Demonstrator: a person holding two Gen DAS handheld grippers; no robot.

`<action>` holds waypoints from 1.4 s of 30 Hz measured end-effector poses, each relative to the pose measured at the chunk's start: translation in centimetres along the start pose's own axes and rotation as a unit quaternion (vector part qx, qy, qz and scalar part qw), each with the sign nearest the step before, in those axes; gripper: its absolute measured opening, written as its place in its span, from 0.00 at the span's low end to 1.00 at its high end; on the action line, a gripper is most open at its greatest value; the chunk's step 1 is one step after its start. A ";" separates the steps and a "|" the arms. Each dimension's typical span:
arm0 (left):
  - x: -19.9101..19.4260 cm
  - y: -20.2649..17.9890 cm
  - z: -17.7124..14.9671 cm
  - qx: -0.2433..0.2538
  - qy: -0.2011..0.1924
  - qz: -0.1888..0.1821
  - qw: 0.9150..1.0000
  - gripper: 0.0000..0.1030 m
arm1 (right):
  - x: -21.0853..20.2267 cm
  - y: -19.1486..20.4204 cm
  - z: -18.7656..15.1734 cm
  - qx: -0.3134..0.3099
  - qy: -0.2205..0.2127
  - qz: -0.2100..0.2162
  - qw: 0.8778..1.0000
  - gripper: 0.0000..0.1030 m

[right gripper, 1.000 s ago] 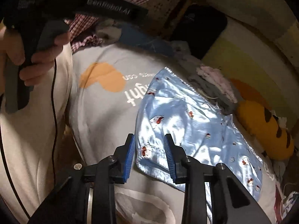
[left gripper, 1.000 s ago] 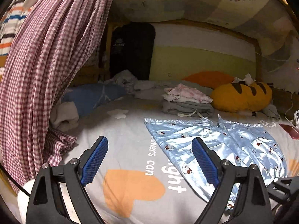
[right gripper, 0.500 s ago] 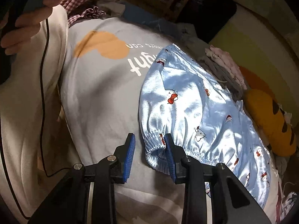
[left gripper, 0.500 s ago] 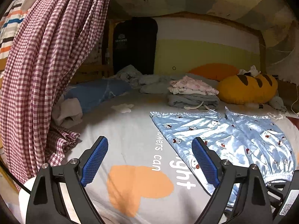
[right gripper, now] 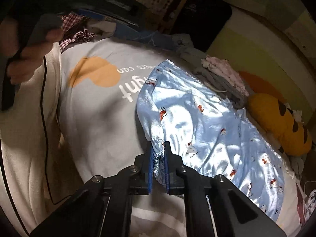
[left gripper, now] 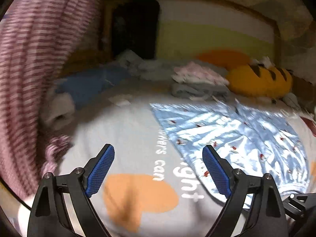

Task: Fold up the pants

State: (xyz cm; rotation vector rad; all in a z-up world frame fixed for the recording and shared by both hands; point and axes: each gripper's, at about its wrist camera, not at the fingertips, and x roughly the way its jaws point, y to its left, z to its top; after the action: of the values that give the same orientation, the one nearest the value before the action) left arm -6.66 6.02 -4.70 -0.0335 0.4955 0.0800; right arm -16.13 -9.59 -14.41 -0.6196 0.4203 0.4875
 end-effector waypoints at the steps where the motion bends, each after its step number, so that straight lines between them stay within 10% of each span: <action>1: 0.7 0.1 1.1 0.012 0.006 -0.011 1.000 0.79 | -0.2 -0.3 0.1 0.007 -0.006 0.003 1.000 0.09; 12: 14.7 3.2 12.5 -0.037 0.063 -0.017 0.997 0.64 | -1.2 -2.8 0.0 0.074 -0.052 0.041 0.995 0.09; 25: 28.9 5.7 9.7 -0.102 0.230 -0.074 0.965 0.37 | 0.6 -2.8 -0.4 0.069 -0.008 0.059 0.996 0.09; 31: 29.6 4.6 9.6 -0.028 0.203 -0.057 0.977 0.02 | 1.4 -2.8 -0.6 0.084 -0.004 0.086 0.993 0.09; 42: 26.5 5.8 12.3 -0.016 0.136 0.013 0.990 0.01 | -0.8 -2.6 0.6 0.091 -0.044 0.115 0.988 0.09</action>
State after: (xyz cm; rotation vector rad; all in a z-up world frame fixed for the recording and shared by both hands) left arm 21.88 14.27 -6.58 -0.0703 0.7674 0.1097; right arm -15.20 -11.28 -12.40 -0.3737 0.4480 0.6857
